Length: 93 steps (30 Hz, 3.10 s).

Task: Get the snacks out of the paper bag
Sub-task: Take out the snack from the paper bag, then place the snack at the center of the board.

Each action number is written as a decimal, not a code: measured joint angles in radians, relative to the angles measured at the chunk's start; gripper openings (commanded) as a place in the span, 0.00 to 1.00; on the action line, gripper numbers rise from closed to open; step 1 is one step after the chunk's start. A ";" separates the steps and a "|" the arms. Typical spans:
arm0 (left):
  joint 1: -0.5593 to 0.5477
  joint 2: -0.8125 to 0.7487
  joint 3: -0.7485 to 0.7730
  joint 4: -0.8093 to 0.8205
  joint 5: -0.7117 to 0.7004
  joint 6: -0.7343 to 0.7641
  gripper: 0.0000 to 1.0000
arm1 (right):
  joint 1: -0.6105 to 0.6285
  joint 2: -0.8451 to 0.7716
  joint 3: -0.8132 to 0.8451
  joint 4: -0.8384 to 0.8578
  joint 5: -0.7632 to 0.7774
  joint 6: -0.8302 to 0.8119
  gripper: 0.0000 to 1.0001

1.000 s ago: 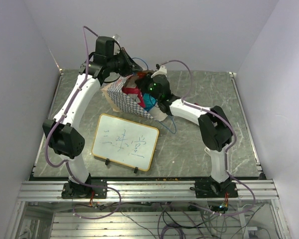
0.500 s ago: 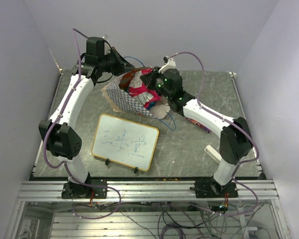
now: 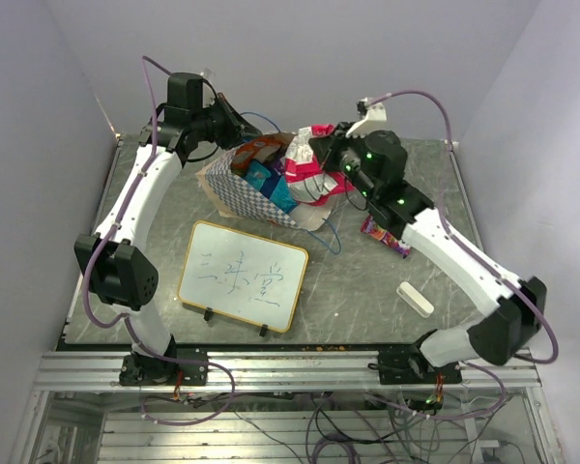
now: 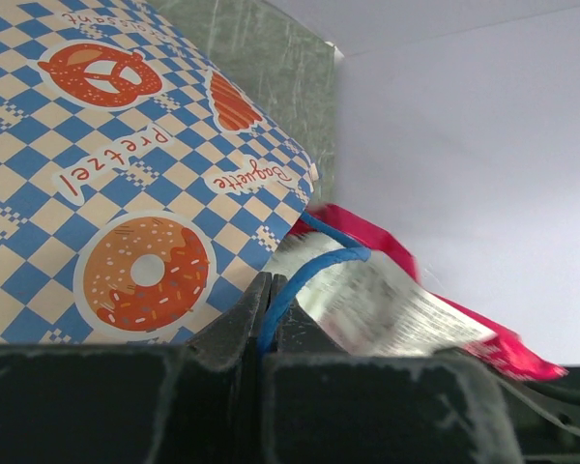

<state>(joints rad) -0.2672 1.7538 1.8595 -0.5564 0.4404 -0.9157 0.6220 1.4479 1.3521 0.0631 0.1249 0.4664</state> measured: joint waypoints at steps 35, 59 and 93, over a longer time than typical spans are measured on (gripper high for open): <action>0.003 0.027 0.083 -0.113 -0.002 0.037 0.07 | -0.507 -0.042 -0.202 -0.255 0.021 0.208 0.00; 0.003 0.027 0.072 -0.121 0.006 0.032 0.07 | -0.806 0.128 -0.441 -0.166 -0.125 0.006 0.03; -0.027 0.024 0.035 -0.038 0.061 0.005 0.07 | -0.762 0.020 -0.206 -0.495 0.012 -0.081 0.64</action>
<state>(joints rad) -0.2939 1.7782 1.8946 -0.5941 0.5018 -0.9104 -0.1398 1.4677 1.1461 -0.4316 0.1368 0.3851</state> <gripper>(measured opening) 0.075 0.637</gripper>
